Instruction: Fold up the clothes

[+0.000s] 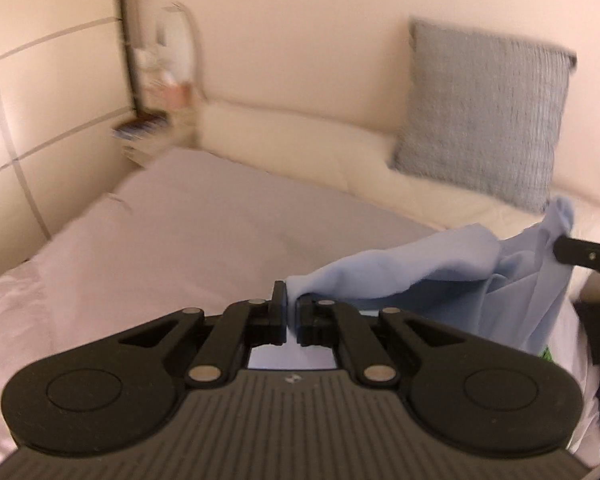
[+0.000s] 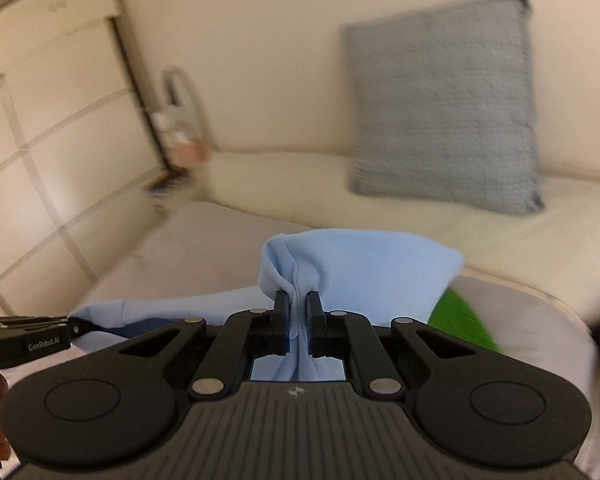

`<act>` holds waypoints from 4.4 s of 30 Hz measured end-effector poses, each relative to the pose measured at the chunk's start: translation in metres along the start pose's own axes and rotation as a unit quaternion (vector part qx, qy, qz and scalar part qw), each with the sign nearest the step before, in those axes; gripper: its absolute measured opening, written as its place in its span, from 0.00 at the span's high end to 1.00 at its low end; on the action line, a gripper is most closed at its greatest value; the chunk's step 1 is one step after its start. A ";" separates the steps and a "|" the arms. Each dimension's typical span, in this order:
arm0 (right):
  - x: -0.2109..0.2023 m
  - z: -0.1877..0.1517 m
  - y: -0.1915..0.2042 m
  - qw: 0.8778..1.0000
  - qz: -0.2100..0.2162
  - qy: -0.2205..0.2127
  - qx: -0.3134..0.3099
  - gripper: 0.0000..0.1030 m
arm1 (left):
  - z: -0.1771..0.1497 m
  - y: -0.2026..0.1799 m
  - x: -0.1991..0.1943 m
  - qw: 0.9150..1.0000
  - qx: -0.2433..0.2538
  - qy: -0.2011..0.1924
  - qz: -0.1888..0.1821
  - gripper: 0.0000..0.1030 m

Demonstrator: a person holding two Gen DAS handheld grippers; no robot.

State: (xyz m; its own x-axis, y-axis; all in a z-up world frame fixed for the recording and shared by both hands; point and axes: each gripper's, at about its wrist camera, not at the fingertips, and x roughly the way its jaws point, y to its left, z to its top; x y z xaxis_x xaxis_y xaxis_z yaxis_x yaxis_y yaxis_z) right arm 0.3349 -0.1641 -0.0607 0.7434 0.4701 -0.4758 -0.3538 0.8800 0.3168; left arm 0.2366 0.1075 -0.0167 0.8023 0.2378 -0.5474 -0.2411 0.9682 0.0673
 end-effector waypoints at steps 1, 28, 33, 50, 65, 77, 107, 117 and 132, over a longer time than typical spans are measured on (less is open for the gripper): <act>-0.009 0.001 0.013 1.000 0.014 -0.006 -0.006 0.92 | -0.003 0.012 -0.024 1.000 -0.007 -0.012 0.010 0.98; -0.258 -0.109 0.326 0.913 0.397 0.039 -0.086 0.93 | -0.223 0.256 -0.585 0.905 -0.147 -0.090 0.390 0.98; -0.283 -0.126 0.351 0.888 0.439 0.068 -0.115 0.93 | -0.247 0.279 -0.636 0.885 -0.177 -0.096 0.420 0.98; -0.204 -0.237 0.467 0.958 0.200 0.152 -0.139 0.44 | -0.396 0.505 -0.526 0.890 -0.297 0.140 0.316 0.69; -0.201 -0.423 0.365 0.890 0.111 0.417 -0.149 0.30 | -0.531 0.400 -0.433 0.873 -0.336 0.310 0.171 0.58; -0.207 -0.480 0.372 0.835 0.143 0.422 -0.323 0.30 | -0.515 0.350 -0.373 0.913 -0.164 0.328 0.180 0.56; -0.152 -0.431 0.337 0.850 0.048 0.525 0.000 0.97 | -0.515 0.380 -0.324 0.940 -0.022 0.309 0.141 0.90; -0.151 -0.264 0.299 0.977 0.062 0.194 0.065 0.94 | -0.485 0.580 -0.478 0.823 -0.248 0.190 0.474 0.87; -0.160 -0.440 0.245 0.888 0.028 0.458 0.039 0.51 | -0.630 0.455 -0.428 0.798 -0.437 0.328 0.256 0.69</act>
State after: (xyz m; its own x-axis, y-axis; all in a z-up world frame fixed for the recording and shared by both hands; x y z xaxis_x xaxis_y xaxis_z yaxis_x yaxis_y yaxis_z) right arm -0.1201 0.0061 -0.2682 -0.0593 0.4020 -0.9137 -0.3082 0.8632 0.3999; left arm -0.5602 0.3969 -0.2768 0.0881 0.2159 -0.9724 -0.9638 0.2652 -0.0284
